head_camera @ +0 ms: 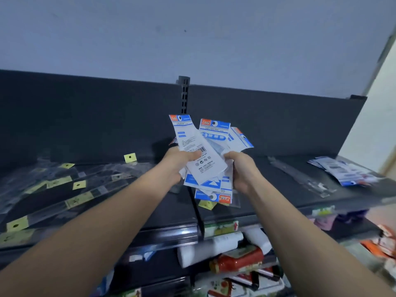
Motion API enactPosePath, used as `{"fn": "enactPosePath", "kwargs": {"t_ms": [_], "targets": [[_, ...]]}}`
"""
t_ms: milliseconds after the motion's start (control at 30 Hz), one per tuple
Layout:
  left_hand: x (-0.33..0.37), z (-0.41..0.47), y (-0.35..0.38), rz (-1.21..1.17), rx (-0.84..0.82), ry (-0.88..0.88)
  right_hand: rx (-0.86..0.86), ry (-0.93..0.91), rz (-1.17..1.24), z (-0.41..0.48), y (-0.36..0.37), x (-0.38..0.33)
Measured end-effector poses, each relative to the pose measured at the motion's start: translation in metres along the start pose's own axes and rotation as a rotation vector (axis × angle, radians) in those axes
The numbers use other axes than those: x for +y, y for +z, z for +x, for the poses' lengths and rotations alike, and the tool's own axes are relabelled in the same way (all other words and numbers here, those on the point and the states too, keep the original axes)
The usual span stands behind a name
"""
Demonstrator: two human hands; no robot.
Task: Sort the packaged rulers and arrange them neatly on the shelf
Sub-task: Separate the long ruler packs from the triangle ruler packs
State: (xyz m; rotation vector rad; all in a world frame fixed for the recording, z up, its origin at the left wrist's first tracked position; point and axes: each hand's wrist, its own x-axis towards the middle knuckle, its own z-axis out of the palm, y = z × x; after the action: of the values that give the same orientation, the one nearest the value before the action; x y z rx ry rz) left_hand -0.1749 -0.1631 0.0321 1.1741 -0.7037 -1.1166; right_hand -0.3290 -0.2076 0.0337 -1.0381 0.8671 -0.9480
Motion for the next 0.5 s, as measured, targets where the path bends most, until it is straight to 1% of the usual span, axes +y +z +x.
{"fn": "enactPosePath", "kwargs": {"t_ms": [100,167,367,500], "targets": [[-0.01,0.006,0.043,-0.011,-0.042,-0.023,0.004,-0.086,-0.028,-0.002,-0.04,-0.013],[-0.018,0.01,0.075,-0.031,-0.074,-0.034,0.038,-0.11,-0.02,-0.001,-0.071,-0.023],[-0.048,0.027,0.179,-0.044,-0.148,-0.088,0.136,-0.134,-0.019,-0.002,-0.171,-0.055],[-0.066,0.036,0.246,-0.046,-0.178,-0.112,0.21,-0.11,-0.02,0.001,-0.234,-0.075]]}}
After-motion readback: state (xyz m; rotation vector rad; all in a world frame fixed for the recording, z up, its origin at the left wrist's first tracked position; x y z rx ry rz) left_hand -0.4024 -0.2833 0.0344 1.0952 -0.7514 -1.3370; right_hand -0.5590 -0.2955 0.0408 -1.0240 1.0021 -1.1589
